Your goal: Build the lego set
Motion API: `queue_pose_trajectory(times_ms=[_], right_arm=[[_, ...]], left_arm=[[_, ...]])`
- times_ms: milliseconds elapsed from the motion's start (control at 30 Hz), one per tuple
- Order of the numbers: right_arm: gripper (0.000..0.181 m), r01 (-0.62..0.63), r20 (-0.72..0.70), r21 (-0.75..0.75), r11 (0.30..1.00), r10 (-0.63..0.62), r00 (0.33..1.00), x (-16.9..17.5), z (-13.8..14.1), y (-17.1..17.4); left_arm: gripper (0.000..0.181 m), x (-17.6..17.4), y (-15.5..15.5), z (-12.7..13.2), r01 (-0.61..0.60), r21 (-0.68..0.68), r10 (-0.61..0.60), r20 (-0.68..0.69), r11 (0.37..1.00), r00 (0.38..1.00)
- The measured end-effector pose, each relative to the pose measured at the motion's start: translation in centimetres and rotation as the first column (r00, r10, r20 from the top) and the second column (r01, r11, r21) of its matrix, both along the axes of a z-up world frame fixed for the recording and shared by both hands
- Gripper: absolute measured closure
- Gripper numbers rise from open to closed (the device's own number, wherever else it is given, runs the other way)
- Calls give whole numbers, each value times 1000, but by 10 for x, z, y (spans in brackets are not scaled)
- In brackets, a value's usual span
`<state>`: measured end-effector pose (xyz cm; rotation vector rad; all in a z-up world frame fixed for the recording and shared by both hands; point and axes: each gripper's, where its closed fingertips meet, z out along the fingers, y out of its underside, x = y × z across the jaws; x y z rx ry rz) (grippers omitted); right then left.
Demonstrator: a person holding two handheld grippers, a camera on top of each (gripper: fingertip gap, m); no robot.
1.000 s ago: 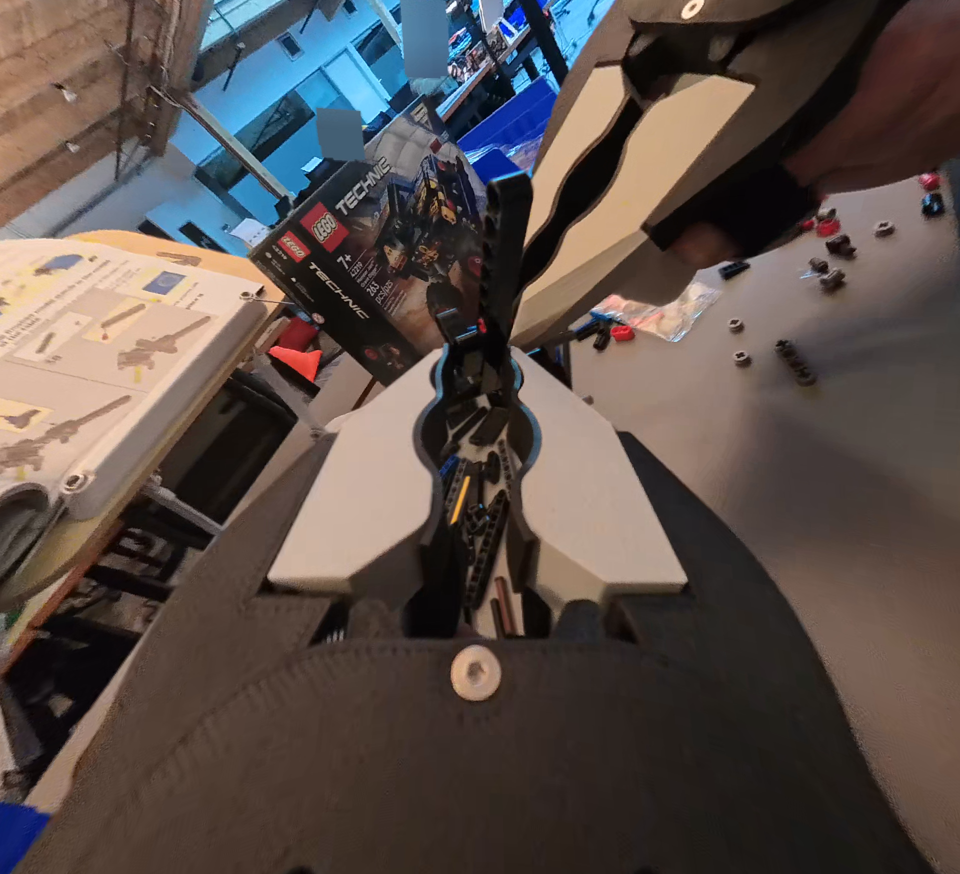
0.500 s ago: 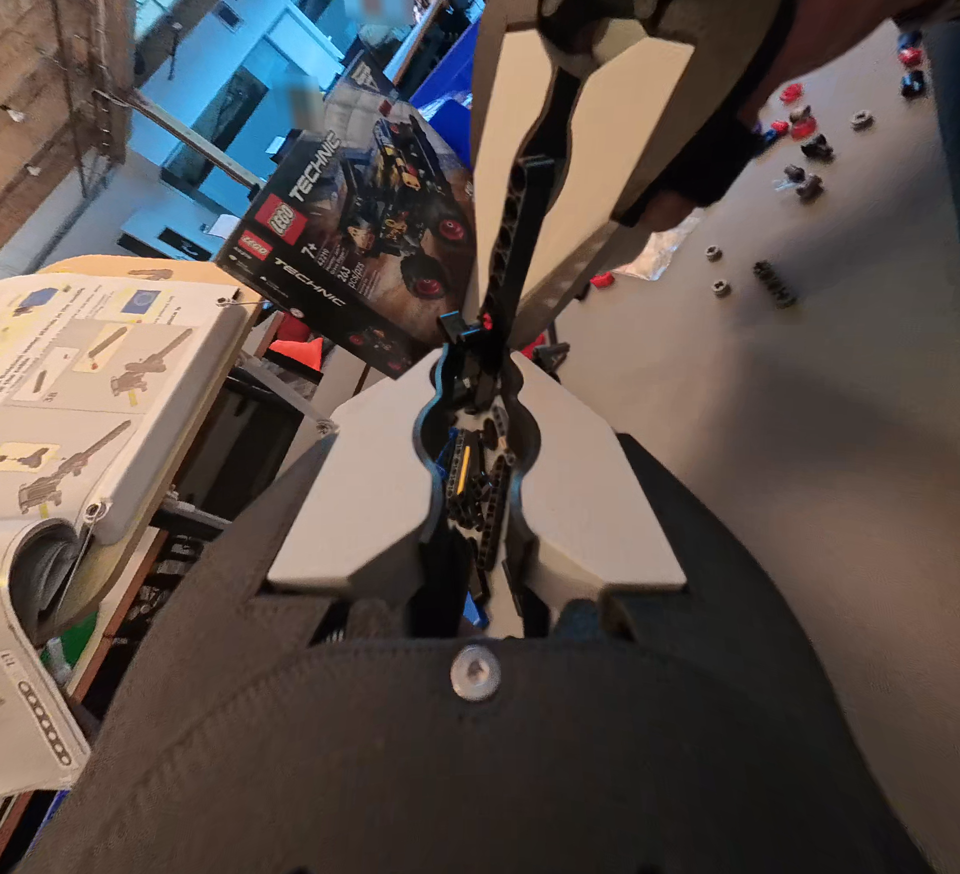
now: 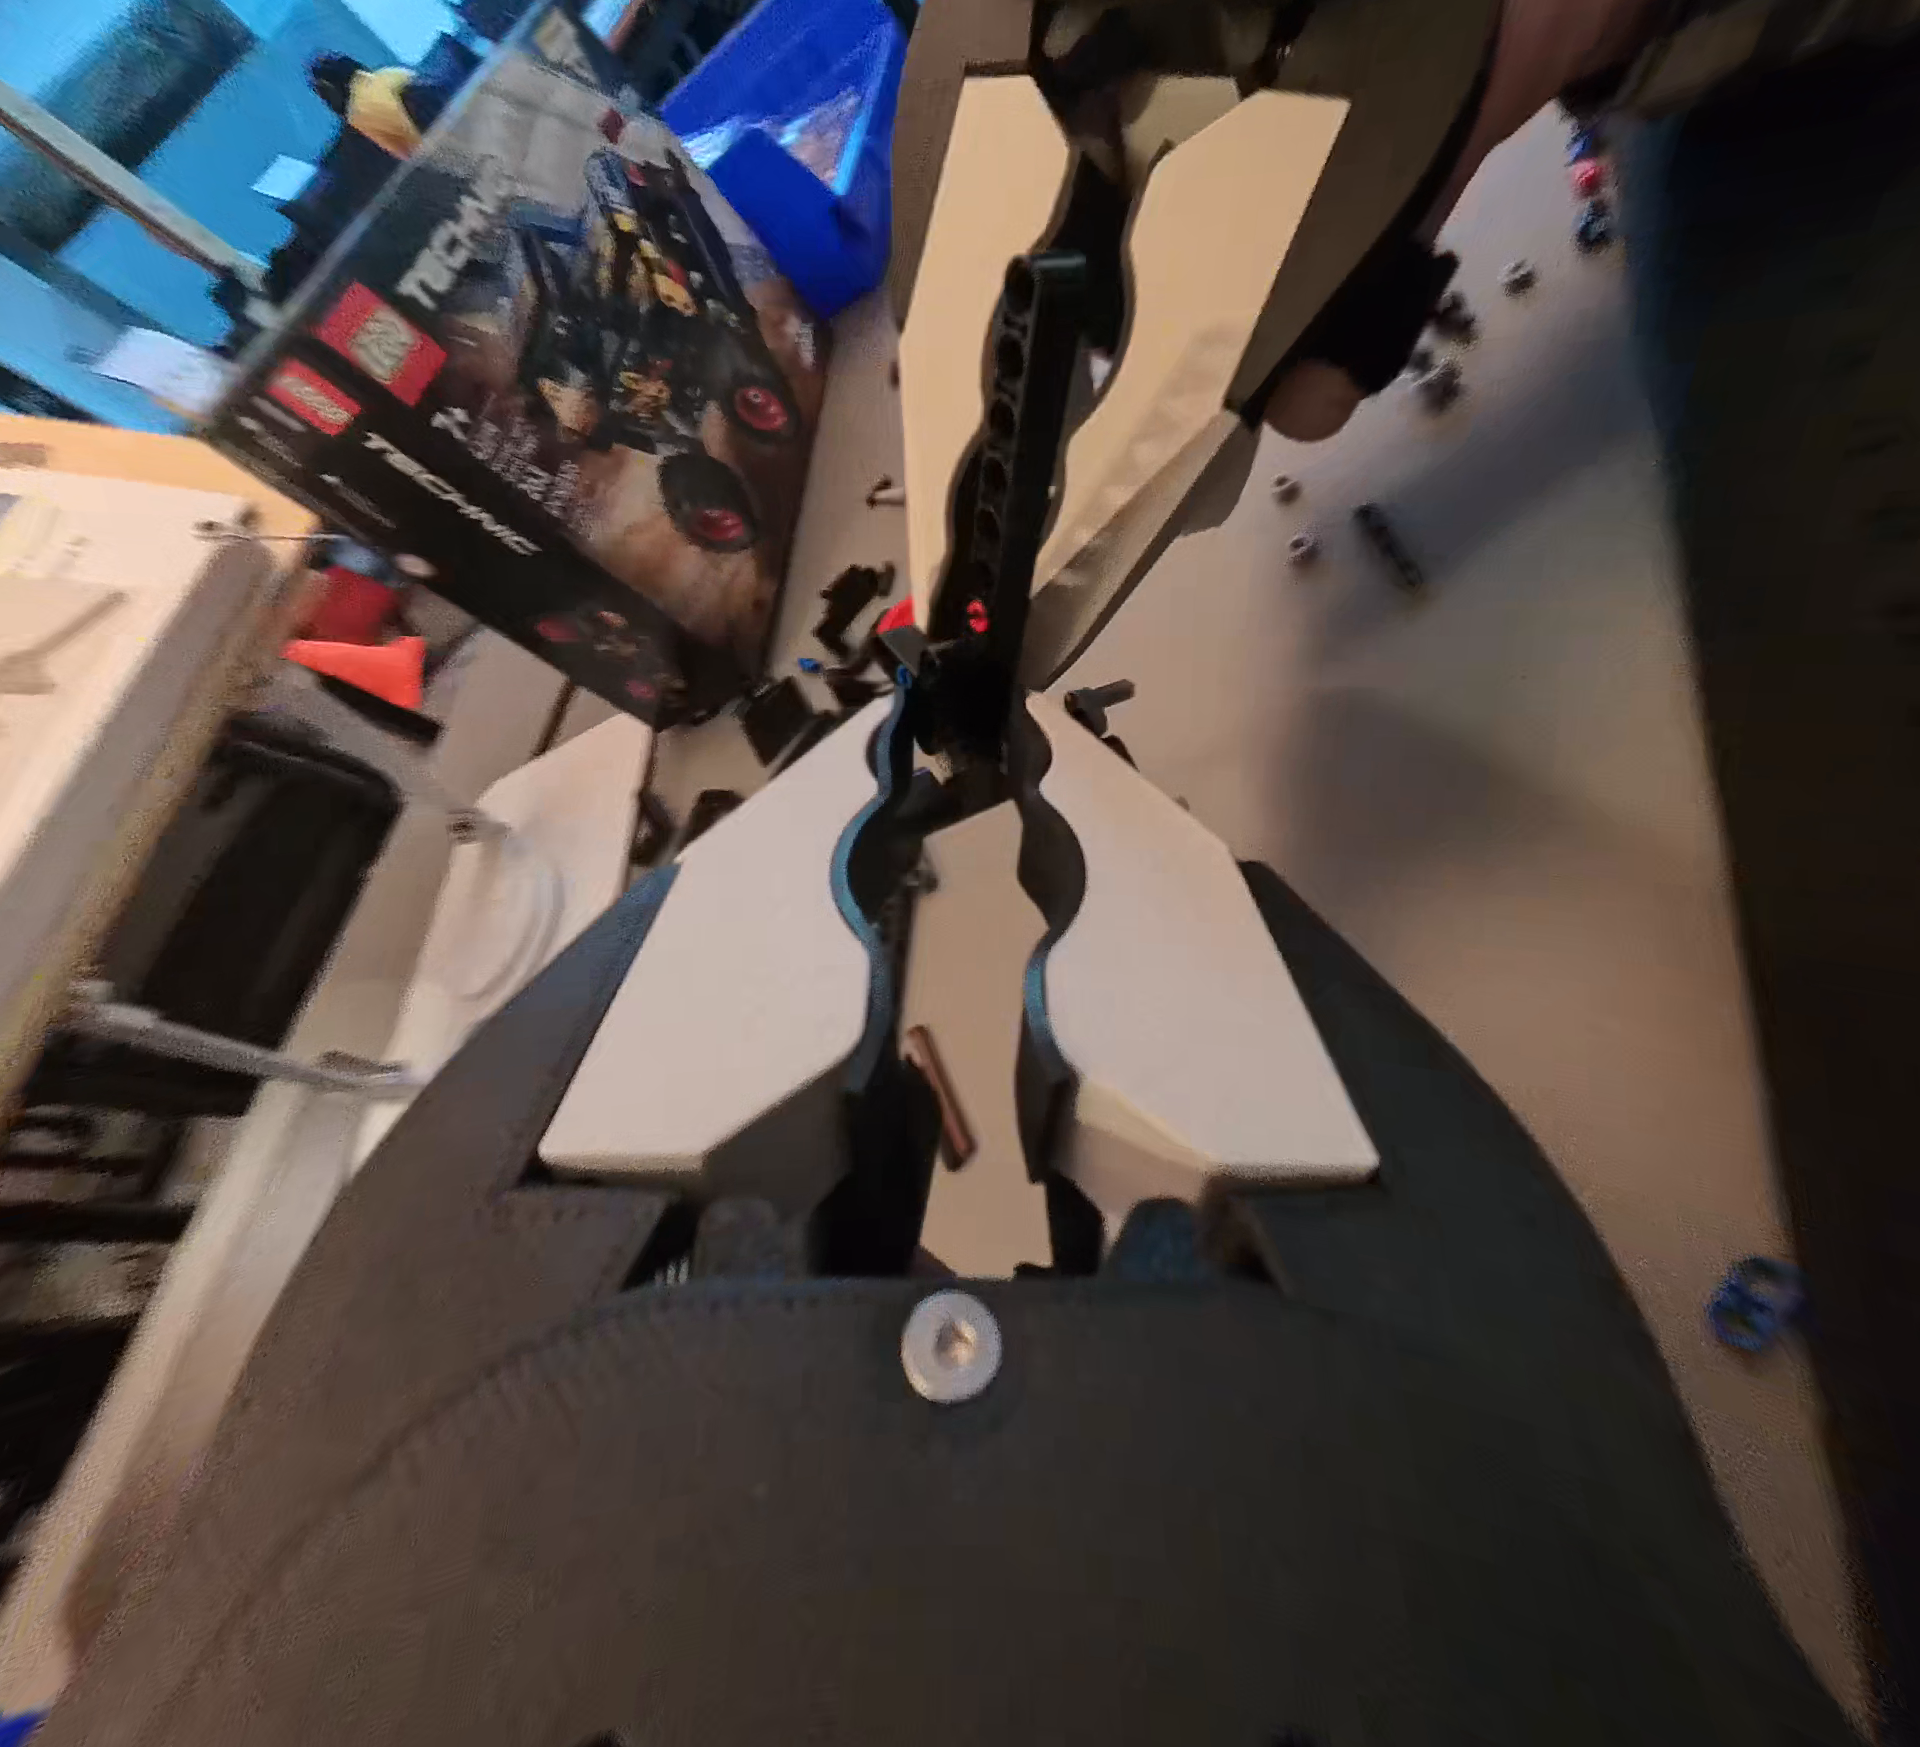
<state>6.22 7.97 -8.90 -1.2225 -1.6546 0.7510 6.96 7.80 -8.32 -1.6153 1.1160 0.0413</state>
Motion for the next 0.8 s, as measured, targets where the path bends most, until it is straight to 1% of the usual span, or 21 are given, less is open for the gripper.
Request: queue_pose_trajectory(times_ms=[100, 167, 267, 300, 400, 433, 500, 633, 700, 767, 800], right_arm=[[159, -28, 4, -3, 1000, 28, 1000, 4, -1, 0], [157, -40, 37, 32, 999, 38, 999, 9, -6, 0], [155, -79, 35, 26, 997, 78, 996, 15, -7, -4], [154, -79, 35, 22, 997, 78, 996, 17, -7, -2], [154, -79, 25, -4, 997, 79, 997, 24, -6, 2], [153, -85, 23, -12, 996, 85, 996, 26, -7, 2], [151, -98, 14, -24, 995, 98, 995, 29, -8, 0], [145, -138, 13, -46, 989, 139, 990, 35, -14, -8], [145, -179, 6, -45, 983, 179, 984, 37, -14, -17], [145, -206, 7, -49, 977, 206, 978, 39, -15, -22], [146, -210, 9, -48, 977, 210, 978, 38, -16, -24]], left_arm=[[166, 4, -2, -5, 38, -90, -35, 34, 995, 999], [165, 1, -3, -9, 43, -137, -40, 25, 990, 999], [165, -4, -8, -12, 59, -227, -53, 32, 972, 998], [165, -5, -10, -14, 63, -267, -61, 16, 962, 998], [166, -12, -10, -12, 45, -309, -70, -71, 950, 995], [166, -14, -12, -14, 44, -347, -83, -99, 937, 992], [165, -15, -16, -22, 43, -433, -119, -150, 900, 981], [165, -17, -24, -48, 24, -607, -210, -238, 795, 948], [165, -18, -25, -59, 18, -676, -241, -238, 736, 941], [165, -16, -25, -67, 14, -717, -274, -248, 697, 929], [165, -14, -28, -70, 18, -752, -295, -236, 659, 926]])
